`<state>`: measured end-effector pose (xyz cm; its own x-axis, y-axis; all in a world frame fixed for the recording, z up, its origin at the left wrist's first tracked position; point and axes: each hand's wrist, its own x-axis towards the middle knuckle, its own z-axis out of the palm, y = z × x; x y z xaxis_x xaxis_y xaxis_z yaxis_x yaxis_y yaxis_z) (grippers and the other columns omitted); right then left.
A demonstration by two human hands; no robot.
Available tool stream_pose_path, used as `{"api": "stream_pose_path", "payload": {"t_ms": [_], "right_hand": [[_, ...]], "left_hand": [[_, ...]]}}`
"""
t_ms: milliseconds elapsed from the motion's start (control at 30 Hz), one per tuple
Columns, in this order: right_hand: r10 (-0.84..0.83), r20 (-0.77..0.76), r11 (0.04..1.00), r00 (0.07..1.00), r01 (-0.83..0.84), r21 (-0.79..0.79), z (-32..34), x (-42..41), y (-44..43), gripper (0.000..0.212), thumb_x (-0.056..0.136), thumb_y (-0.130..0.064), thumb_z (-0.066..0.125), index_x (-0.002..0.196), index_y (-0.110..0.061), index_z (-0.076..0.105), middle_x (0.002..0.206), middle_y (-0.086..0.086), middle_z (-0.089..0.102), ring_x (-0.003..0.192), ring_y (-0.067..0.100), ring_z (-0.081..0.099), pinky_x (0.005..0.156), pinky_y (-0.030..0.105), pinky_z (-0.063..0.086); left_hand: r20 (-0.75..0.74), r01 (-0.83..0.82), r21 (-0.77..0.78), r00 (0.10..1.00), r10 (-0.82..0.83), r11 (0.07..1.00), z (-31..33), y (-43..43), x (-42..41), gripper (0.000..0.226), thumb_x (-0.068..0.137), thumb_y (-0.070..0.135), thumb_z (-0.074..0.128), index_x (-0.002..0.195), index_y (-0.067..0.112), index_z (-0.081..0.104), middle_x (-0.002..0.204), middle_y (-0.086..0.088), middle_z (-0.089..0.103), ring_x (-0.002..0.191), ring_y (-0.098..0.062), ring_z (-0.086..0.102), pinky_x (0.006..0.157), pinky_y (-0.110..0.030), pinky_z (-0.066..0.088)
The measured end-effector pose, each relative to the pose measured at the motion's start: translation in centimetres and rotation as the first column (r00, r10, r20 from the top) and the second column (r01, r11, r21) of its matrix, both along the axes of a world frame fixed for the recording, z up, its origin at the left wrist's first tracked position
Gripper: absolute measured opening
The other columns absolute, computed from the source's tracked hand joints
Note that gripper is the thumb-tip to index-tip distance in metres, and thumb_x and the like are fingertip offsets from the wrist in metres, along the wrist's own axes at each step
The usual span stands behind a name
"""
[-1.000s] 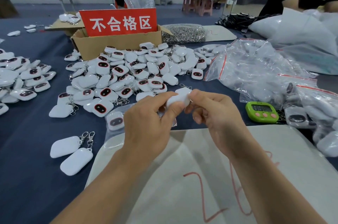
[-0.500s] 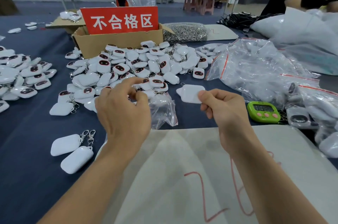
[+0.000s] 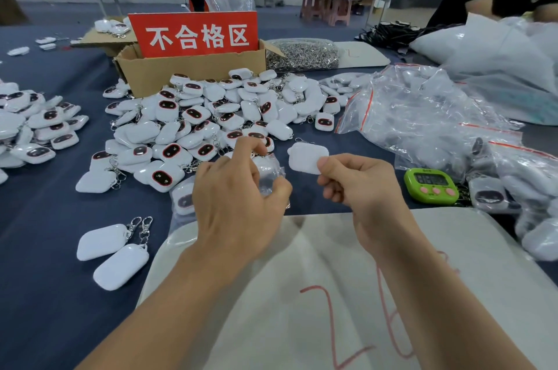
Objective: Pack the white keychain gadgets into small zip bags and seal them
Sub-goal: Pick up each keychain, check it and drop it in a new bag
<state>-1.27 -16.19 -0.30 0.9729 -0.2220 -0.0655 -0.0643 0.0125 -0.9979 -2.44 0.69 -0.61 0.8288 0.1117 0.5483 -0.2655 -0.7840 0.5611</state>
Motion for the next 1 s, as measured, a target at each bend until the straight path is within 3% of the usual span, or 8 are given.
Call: {"api": "stream_pose_path", "payload": {"t_ms": [100,233,333,467,567,633,833,1000], "right_hand": [[0.022,-0.069,0.998,0.997,-0.017,0.065,0.1,0.0,0.1,0.020,0.096,-0.012,0.067,0.077,-0.008,0.071,0.067,0.007,0.073,0.051,0.015,0.059,0.053,0.025,0.047],[0.101,-0.041,0.989,0.994,-0.096,0.113,0.2,-0.1,0.4,0.013,0.099,-0.006,0.061,0.086,-0.006,0.063,0.070,0.012,0.073,0.054,0.018,0.062,0.054,0.027,0.047],[0.072,0.090,0.990,0.993,-0.060,-0.130,0.2,-0.3,0.4,0.009,0.086,-0.002,0.074,0.085,-0.010,0.073,0.068,0.008,0.074,0.058,0.018,0.066,0.058,0.025,0.052],[0.058,0.216,0.942,0.975,0.018,-0.336,0.1,-0.6,0.8,0.021,0.077,-0.002,0.081,0.078,-0.023,0.079,0.068,-0.004,0.075,0.062,0.011,0.067,0.060,0.026,0.053],[0.040,0.272,0.958,0.962,0.040,-0.284,0.2,-0.5,0.8,0.025,0.079,0.001,0.080,0.079,-0.024,0.080,0.071,-0.007,0.076,0.063,0.008,0.069,0.061,0.019,0.053],[0.037,0.278,0.966,0.960,0.036,-0.255,0.2,-0.5,0.8,0.025,0.079,0.001,0.080,0.081,-0.024,0.080,0.074,-0.006,0.077,0.066,0.011,0.072,0.064,0.018,0.054],[0.046,0.270,0.968,0.962,0.025,-0.251,0.2,-0.6,1.1,0.022,0.078,0.000,0.082,0.084,-0.022,0.081,0.076,-0.006,0.078,0.071,0.013,0.075,0.070,0.021,0.057],[0.094,0.263,0.974,0.960,-0.033,-0.226,0.4,-0.7,1.1,0.016,0.075,-0.008,0.086,0.084,-0.022,0.082,0.078,-0.005,0.079,0.073,0.014,0.076,0.073,0.025,0.058]], "left_hand": [[0.013,-0.020,-0.077,1.000,0.021,0.997,0.0,0.1,-0.1,0.035,0.077,0.030,0.061,0.110,0.031,0.049,0.063,0.011,0.049,0.080,0.012,0.047,0.073,-0.028,0.022],[0.037,0.023,-0.070,0.999,-0.021,0.997,-0.5,0.0,-0.1,0.037,0.076,0.028,0.066,0.110,0.030,0.050,0.066,0.011,0.051,0.069,0.002,0.049,0.079,-0.022,0.023],[0.075,0.068,-0.101,0.995,-0.060,0.993,-0.5,-0.1,-0.1,0.030,0.083,0.037,0.068,0.109,0.033,0.054,0.068,0.013,0.055,0.083,0.007,0.051,0.075,-0.025,0.026],[0.042,0.165,-0.241,0.986,-0.159,0.956,-0.5,0.0,-0.2,0.023,0.087,0.044,0.066,0.109,0.042,0.064,0.084,0.024,0.069,0.088,0.000,0.064,0.082,-0.029,0.049],[0.061,0.184,-0.301,0.983,-0.174,0.936,-0.6,0.0,-0.3,0.023,0.088,0.042,0.069,0.111,0.037,0.072,0.090,0.032,0.069,0.091,0.009,0.066,0.082,-0.007,0.045],[0.073,0.184,-0.320,0.983,-0.169,0.930,-0.6,0.0,-0.3,0.024,0.090,0.040,0.070,0.112,0.032,0.073,0.087,0.032,0.069,0.090,0.012,0.065,0.081,-0.003,0.043],[0.069,0.167,-0.318,0.986,-0.153,0.933,-0.8,0.1,-0.2,0.023,0.093,0.038,0.072,0.114,0.029,0.075,0.089,0.026,0.072,0.091,0.010,0.066,0.081,-0.005,0.045],[0.075,0.138,-0.335,0.990,-0.120,0.932,-0.8,0.2,-0.1,0.027,0.090,0.044,0.068,0.113,0.033,0.075,0.091,0.022,0.074,0.091,0.006,0.068,0.082,-0.017,0.051]]}}
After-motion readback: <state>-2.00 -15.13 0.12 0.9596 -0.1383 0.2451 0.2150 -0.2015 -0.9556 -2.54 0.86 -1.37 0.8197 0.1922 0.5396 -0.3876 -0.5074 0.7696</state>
